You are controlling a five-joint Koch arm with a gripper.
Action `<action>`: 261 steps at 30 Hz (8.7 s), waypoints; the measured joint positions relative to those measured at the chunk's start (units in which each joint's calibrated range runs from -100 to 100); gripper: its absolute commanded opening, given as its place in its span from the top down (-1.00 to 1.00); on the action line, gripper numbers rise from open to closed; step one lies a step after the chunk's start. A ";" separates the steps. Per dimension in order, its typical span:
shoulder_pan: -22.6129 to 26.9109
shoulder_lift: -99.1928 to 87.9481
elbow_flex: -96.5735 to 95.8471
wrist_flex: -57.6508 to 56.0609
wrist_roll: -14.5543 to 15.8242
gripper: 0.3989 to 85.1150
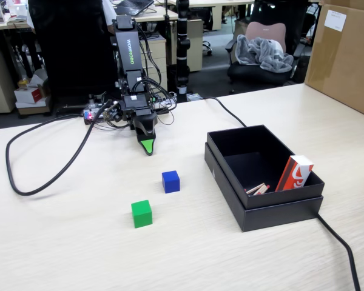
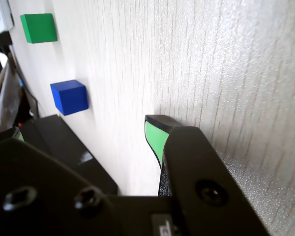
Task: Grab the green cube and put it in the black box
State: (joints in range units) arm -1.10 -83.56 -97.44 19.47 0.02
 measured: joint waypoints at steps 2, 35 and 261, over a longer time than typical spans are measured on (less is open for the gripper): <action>0.00 0.00 -0.09 0.00 -0.05 -0.14; 0.00 0.00 -0.09 0.00 0.00 -0.14; 3.71 -2.33 70.56 -62.10 1.90 -0.10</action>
State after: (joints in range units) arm 2.61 -85.89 -26.88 -42.62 1.93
